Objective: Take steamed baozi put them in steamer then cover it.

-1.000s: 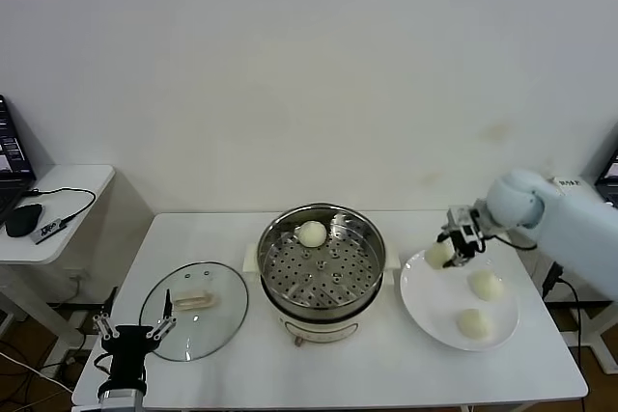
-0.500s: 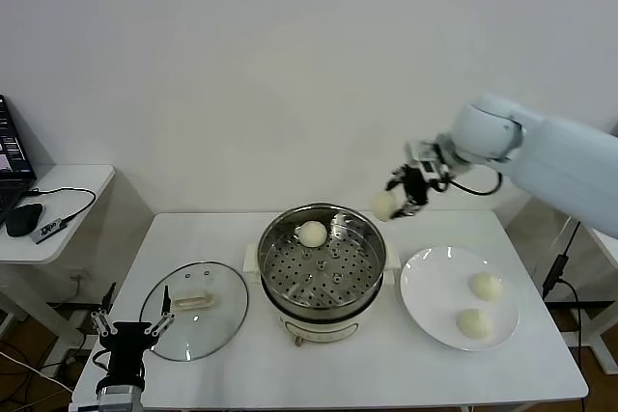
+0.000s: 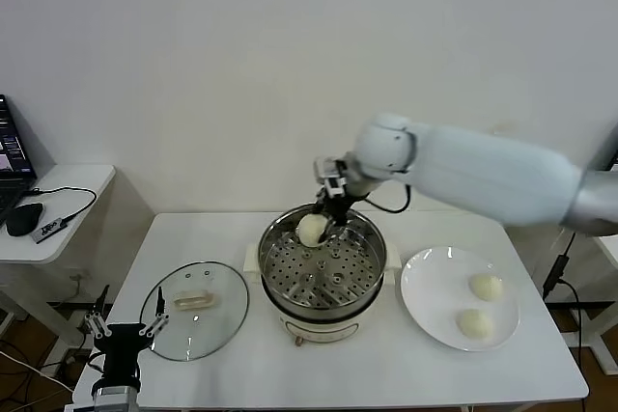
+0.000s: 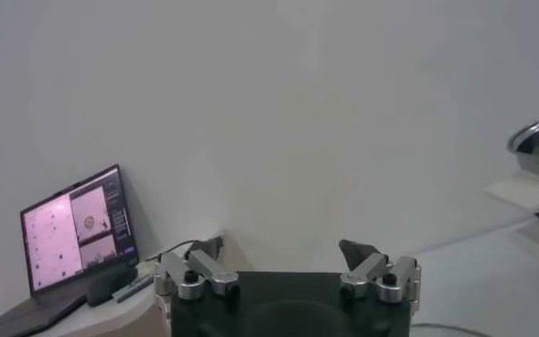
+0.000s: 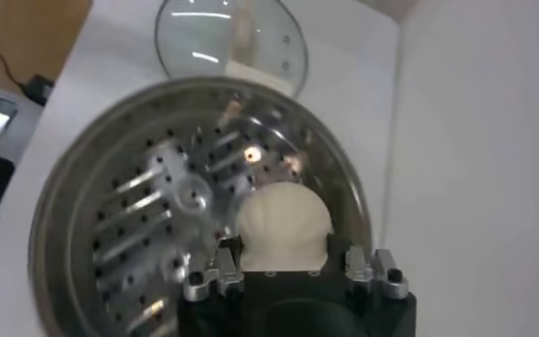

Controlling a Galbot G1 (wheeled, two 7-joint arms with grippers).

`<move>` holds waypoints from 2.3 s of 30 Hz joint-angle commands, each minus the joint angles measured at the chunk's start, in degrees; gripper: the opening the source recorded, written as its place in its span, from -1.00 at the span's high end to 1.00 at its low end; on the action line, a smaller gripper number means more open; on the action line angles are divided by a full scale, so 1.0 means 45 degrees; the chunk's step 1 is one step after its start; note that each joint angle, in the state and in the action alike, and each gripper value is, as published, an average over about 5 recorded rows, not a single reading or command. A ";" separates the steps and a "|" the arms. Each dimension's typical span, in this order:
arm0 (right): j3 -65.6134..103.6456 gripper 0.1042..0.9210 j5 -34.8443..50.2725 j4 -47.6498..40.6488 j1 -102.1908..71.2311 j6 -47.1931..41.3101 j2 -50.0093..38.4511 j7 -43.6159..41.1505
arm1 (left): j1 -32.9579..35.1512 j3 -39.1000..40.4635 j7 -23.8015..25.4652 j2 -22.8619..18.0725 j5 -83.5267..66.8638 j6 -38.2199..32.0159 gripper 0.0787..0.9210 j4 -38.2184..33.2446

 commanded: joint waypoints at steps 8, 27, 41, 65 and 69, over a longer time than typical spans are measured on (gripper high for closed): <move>-0.0099 -0.18 0.0176 -0.1469 -0.1572 -0.0489 0.2031 0.0287 | -0.0057 0.0056 0.0018 -0.0031 0.0043 -0.0001 -0.77 0.0045; -0.0021 -0.73 -0.1471 -0.0979 0.0419 0.1471 0.0590 -0.1772 | -0.0080 0.0107 -0.0003 0.0017 0.0036 -0.0034 -0.77 0.0080; -0.0066 -0.76 -0.2545 0.2706 0.1807 0.2824 -0.5488 -0.2860 | -0.0065 0.0170 0.0006 0.0109 0.0010 -0.0057 -0.77 -0.0056; 0.7057 -0.76 -0.7849 0.4449 -0.9538 0.4432 -1.2248 -0.2847 | -0.0130 0.0649 0.0097 0.0349 0.0095 -0.0132 -0.77 0.0331; 0.7633 -0.76 -0.8383 0.4023 -1.0529 0.4222 -1.1746 -0.2447 | -0.0124 0.0671 0.0097 0.0290 0.0132 -0.0126 -0.77 0.0359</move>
